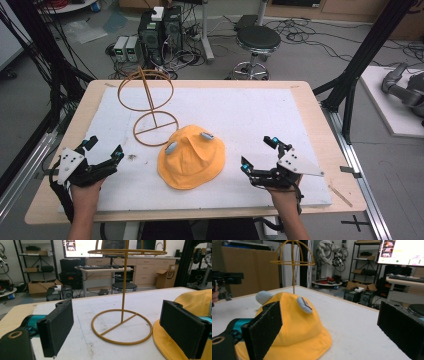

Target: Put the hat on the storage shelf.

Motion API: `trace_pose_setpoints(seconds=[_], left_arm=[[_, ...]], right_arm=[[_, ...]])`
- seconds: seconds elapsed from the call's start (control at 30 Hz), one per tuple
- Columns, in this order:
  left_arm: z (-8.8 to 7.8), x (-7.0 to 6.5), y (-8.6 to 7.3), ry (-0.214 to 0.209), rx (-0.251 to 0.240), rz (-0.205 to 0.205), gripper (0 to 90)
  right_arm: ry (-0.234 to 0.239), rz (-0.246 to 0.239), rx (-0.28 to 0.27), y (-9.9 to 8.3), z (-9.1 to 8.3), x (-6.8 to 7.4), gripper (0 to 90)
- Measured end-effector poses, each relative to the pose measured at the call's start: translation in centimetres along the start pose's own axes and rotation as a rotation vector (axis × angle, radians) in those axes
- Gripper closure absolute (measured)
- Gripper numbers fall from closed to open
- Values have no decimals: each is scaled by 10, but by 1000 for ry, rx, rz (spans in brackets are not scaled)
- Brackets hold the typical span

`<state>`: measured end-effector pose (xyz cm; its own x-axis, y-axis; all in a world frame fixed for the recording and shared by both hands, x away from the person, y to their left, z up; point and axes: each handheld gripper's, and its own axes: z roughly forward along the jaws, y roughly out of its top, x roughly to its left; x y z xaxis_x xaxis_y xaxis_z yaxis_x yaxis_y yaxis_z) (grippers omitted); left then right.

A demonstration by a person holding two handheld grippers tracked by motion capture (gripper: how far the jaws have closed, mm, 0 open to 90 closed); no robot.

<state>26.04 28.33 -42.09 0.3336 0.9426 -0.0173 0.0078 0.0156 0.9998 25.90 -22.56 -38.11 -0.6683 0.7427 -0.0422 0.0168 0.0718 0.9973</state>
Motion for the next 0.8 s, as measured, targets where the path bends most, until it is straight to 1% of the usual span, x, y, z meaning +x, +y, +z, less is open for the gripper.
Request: trace_pose_setpoints(seconds=[0.03, 0.07, 0.1, 0.13, 0.17, 0.2, 0.23, 0.27, 0.3, 0.33, 0.37, 0.4, 0.43, 0.47, 0.5, 0.53, 0.57, 0.6, 0.63, 0.67, 0.7, 0.77, 0.8], left_arm=[[0, 0, 0, -1, 0, 0, 124], [0, 0, 0, -1, 0, -1, 124], [0, 0, 0, -1, 0, -1, 124], [0, 0, 0, -4, -1, -1, 124], [0, 0, 0, -4, 0, 1, 124], [0, 0, 0, -6, 2, 5, 124], [0, 0, 0, -6, 4, 7, 124], [0, 0, 0, -5, 4, 6, 124], [0, 1, -1, -5, 4, 6, 124], [0, 1, -1, -6, 3, 5, 124], [0, 1, -1, -4, 0, 1, 124], [0, 1, -1, -3, 0, 2, 124], [0, 2, -1, -4, 1, 1, 124], [0, 2, -1, -2, 0, -1, 124], [0, 2, -1, -1, 0, -2, 124], [0, 2, -1, -1, 0, -4, 124], [0, 3, -1, -1, 0, -4, 124], [-1, 3, -1, -1, 1, -3, 124], [-1, 3, -1, -2, 2, -3, 124], [-1, 3, -1, -1, 3, -1, 124], [-1, 3, -1, -1, 3, -1, 124], [-1, 4, -2, 0, 2, -2, 124], [-2, 4, -2, 1, 5, -3, 124]], right_arm=[[12, 5, 21, 1, 8, 6, 83], [22, 8, 25, 1, 12, 9, 83], [29, 1, 27, 1, 17, 13, 83], [29, 1, 27, 1, 17, 13, 83], [38, -13, 35, 0, 25, 20, 83], [38, -13, 35, 0, 25, 20, 83], [39, -20, 40, 0, 29, 24, 90], [39, -21, 49, -1, 33, 30, 154], [38, -41, 64, -3, 41, 37, 176], [36, -43, 72, -4, 43, 41, 176], [36, -43, 72, -4, 43, 41, 176], [50, -60, 88, -7, 51, 49, 176], [50, -60, 88, -7, 51, 49, 176], [50, -63, 93, -8, 54, 52, 181], [59, -72, 113, -10, 62, 59, 219], [62, -75, 129, -11, 65, 63, 235], [61, -81, 140, -13, 69, 66, 253], [61, -81, 140, -13, 69, 66, 253], [56, -99, 167, -14, 76, 72, 300], [48, -102, 183, -15, 79, 75, 320], [48, -102, 183, -15, 79, 75, 320], [51, -105, 208, -17, 86, 78, 363], [53, -106, 235, -18, 92, 81, 409]])
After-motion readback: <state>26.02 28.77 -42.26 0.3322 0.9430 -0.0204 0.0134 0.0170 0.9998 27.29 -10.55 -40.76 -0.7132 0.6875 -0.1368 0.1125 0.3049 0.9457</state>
